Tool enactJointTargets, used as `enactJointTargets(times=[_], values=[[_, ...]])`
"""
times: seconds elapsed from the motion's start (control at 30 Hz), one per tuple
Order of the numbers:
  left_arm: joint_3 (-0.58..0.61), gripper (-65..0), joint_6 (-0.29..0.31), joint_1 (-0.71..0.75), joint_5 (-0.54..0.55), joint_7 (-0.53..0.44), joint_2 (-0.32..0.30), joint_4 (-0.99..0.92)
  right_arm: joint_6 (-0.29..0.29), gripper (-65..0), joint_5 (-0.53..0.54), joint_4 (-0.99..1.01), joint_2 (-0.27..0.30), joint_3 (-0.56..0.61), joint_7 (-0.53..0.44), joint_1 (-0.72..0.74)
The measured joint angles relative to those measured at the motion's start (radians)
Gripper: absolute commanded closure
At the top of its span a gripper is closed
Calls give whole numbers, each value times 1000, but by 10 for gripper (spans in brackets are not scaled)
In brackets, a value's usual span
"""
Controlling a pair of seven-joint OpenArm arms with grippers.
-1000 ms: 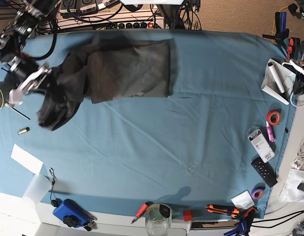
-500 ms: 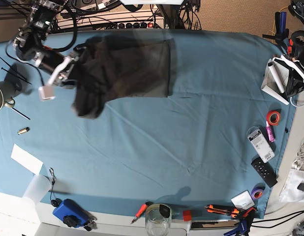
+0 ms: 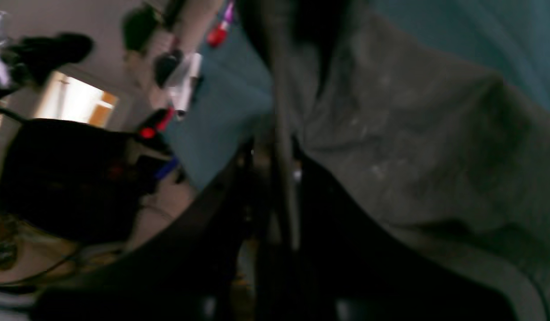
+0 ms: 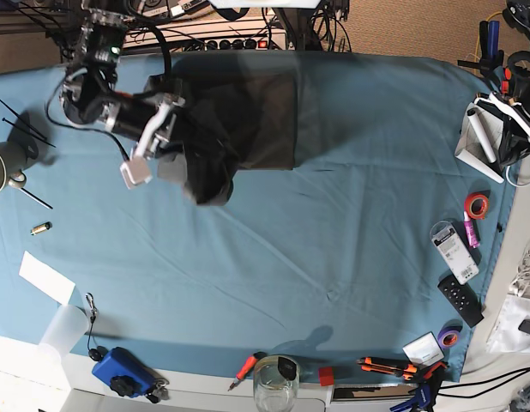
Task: Fold the T-shirt properly
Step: 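Lift the shirt end with the right gripper and fold it over the bundle, then release the folded end and pull the right gripper back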
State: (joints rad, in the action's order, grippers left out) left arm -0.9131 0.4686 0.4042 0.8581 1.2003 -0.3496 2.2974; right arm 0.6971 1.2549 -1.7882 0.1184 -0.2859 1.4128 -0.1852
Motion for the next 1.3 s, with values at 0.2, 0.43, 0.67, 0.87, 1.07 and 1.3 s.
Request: enactJointTargets(times=[0.2, 0.43, 0.67, 0.87, 1.07, 1.3], values=[[0, 0, 0, 0, 0, 0, 0, 0, 0, 0, -145, 0, -61, 83, 4, -6], [0, 0, 0, 0, 0, 0, 0, 0, 0, 0, -269, 0, -107, 149, -8, -3], [0, 0, 0, 0, 0, -5, 0, 0, -1, -57, -321, 0, -125, 186, -6, 35], [0, 0, 0, 0, 0, -19, 0, 0, 0, -204, -332, 0, -150, 232, -6, 47], [0, 0, 0, 14, -1, -25, 0, 0, -1, -204, -292, 0, -155, 288, 2, 47], [0, 0, 0, 16, -24, -26, 0, 0, -1, -204, -131, 0, -155, 291, 1, 47]])
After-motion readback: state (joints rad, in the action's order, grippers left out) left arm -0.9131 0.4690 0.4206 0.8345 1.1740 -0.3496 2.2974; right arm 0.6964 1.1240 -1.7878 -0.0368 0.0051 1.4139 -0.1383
